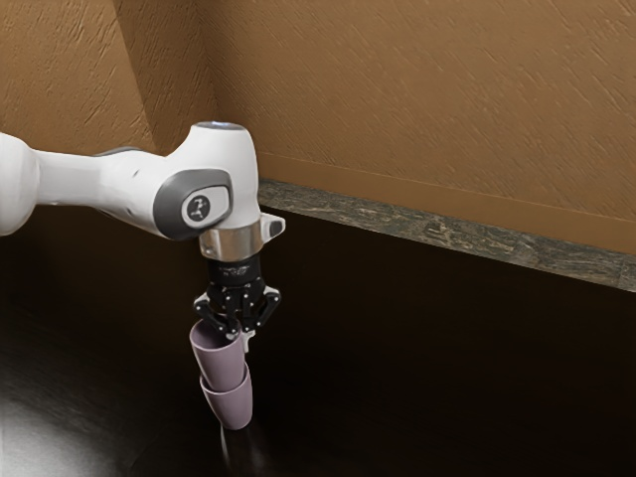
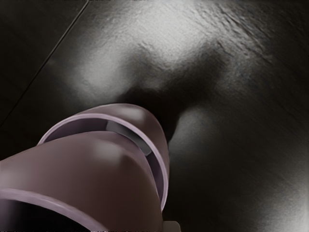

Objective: Place the left cup onto the right cup

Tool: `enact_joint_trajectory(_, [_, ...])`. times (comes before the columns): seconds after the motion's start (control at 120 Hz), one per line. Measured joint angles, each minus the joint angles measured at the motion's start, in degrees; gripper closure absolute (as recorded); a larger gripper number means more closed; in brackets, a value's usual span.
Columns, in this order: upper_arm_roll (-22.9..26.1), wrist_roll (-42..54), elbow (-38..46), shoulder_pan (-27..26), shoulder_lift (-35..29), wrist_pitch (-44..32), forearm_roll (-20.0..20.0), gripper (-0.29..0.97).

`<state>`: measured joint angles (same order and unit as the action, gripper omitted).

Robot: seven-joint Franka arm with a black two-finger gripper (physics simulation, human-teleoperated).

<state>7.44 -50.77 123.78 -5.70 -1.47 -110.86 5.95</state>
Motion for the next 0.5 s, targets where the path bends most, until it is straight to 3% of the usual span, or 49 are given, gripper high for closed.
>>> enact_joint_trajectory(0.208, [0.0, 0.1, 0.0, 0.1, -0.3, -0.6, -0.2, 0.24])
enact_joint_trajectory(0.5, [0.0, 0.2, 0.0, 0.3, -0.7, -0.5, -0.3, 0.06])
